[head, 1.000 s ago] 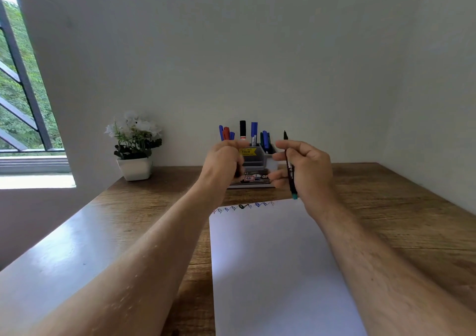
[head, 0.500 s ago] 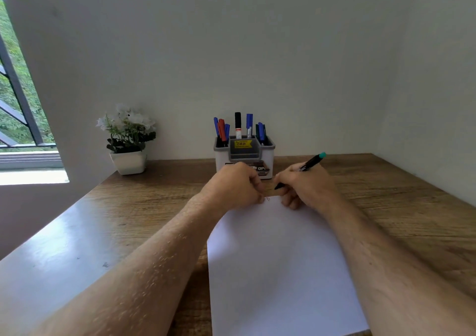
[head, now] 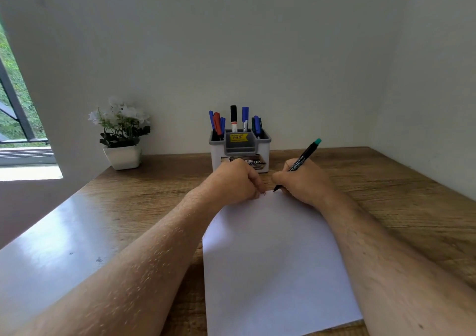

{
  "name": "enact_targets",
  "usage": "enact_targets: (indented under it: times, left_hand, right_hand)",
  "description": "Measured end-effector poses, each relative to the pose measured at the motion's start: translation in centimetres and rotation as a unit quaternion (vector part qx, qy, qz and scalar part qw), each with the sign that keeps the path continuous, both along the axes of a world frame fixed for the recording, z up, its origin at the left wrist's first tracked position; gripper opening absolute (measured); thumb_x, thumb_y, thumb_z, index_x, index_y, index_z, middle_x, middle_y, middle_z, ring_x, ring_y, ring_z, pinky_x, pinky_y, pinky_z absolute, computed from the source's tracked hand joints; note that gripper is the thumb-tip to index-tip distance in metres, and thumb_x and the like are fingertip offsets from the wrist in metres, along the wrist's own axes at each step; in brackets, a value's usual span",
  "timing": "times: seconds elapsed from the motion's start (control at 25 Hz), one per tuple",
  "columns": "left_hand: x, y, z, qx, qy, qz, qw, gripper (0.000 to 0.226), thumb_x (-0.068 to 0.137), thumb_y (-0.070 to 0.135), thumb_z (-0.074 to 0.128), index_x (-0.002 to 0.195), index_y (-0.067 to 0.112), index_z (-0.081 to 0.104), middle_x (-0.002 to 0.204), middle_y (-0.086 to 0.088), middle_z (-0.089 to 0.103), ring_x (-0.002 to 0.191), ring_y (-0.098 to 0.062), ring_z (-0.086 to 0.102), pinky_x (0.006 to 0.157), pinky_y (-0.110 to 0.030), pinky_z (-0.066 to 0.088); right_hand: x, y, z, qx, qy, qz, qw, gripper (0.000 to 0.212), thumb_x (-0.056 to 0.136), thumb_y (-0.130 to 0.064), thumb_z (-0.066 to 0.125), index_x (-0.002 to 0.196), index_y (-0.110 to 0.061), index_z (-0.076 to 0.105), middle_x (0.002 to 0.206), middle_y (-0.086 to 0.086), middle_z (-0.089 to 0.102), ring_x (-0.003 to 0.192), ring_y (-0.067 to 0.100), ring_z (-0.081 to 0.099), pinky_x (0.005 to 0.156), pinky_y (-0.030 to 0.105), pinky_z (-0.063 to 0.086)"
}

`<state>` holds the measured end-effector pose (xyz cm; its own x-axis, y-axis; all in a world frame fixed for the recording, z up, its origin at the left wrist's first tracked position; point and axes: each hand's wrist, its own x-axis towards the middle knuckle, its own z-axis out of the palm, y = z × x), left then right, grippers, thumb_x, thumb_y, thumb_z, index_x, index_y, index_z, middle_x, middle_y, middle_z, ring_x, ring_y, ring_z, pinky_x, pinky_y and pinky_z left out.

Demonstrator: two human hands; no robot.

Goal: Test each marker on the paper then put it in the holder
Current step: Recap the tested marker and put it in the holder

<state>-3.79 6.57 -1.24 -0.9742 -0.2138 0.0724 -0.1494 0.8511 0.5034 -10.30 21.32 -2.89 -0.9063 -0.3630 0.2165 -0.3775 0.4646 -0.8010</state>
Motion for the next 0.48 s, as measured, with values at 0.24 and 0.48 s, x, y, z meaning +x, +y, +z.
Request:
enact_targets:
  times: [0.24,0.48]
  left_hand:
    - [0.01,0.22,0.13,0.003,-0.008,-0.002,1.000,0.016,0.087,0.016,0.071,0.095,0.027,0.078,0.094,0.012,0.063,0.090,-0.007,0.054,0.081,-0.023,0.046]
    - [0.07,0.24,0.16,0.006,-0.009,-0.007,1.000,0.017,0.087,0.015,0.070,0.098,0.025,0.078,0.100,0.009,0.066,0.093,-0.008,0.054,0.085,-0.023,0.047]
  right_hand:
    - [-0.12,-0.17,-0.29,-0.002,0.004,-0.004,1.000,0.017,0.079,-0.021,0.069,0.068,-0.012,0.062,0.066,0.004,0.068,0.061,0.014,0.059,0.057,0.026,0.042]
    - [-0.16,-0.27,-0.13,0.000,0.010,-0.006,1.000,0.020,0.079,-0.020,0.069,0.064,-0.013,0.057,0.066,0.006,0.067,0.058,0.013,0.057,0.053,0.025,0.039]
